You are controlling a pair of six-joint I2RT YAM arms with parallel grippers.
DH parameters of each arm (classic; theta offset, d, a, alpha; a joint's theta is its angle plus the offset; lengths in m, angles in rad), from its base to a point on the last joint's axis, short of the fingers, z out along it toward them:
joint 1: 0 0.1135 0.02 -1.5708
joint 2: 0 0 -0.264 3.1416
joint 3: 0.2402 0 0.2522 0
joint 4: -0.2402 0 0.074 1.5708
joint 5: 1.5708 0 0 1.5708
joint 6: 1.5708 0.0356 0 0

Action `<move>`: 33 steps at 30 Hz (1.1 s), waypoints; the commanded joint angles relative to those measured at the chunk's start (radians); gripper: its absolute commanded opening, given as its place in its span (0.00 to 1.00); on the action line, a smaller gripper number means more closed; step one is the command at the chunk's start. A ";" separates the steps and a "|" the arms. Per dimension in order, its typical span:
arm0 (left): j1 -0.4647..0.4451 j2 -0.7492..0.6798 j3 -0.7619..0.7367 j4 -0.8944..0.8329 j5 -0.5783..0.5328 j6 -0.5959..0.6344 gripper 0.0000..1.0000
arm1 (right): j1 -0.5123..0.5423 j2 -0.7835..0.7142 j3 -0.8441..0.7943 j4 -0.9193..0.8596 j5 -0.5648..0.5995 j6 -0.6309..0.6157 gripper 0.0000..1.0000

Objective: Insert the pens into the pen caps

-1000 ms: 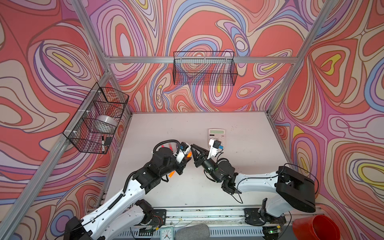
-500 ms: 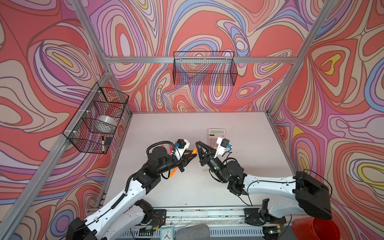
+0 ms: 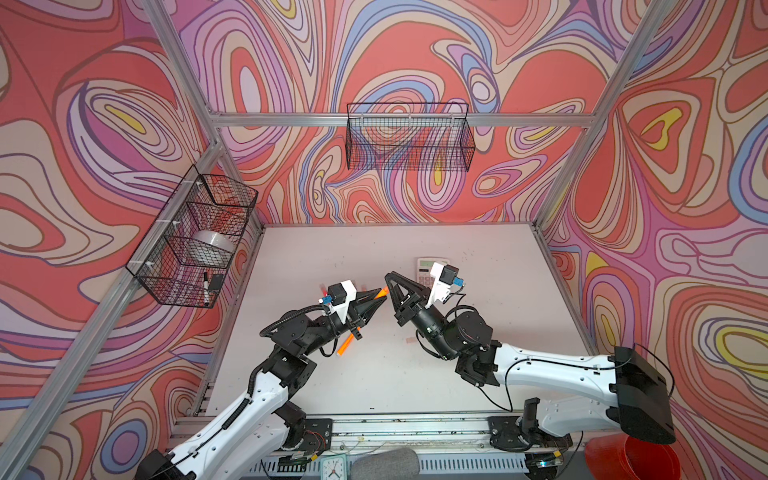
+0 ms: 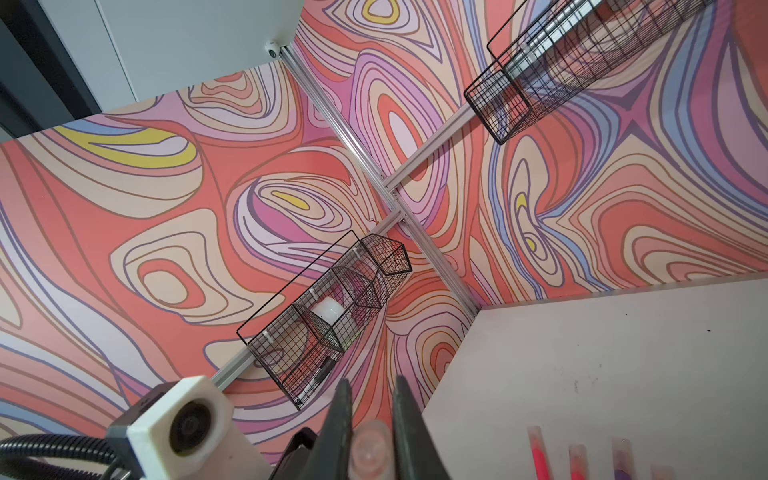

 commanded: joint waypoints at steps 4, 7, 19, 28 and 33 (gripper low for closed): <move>0.066 -0.002 0.082 0.329 -0.368 -0.058 0.00 | 0.104 0.077 -0.068 -0.339 -0.265 0.029 0.00; 0.063 0.000 0.064 0.321 -0.353 -0.043 0.00 | 0.070 0.076 -0.062 -0.327 -0.278 0.052 0.00; 0.063 0.047 -0.094 0.318 -0.343 -0.056 0.13 | -0.040 0.084 -0.048 -0.379 -0.292 0.090 0.00; 0.062 0.009 -0.214 0.293 -0.442 -0.090 0.94 | -0.110 0.125 -0.030 -0.488 -0.247 0.132 0.00; 0.063 -0.144 -0.225 0.003 -0.538 -0.122 1.00 | -0.166 0.197 0.011 -0.543 -0.230 0.137 0.00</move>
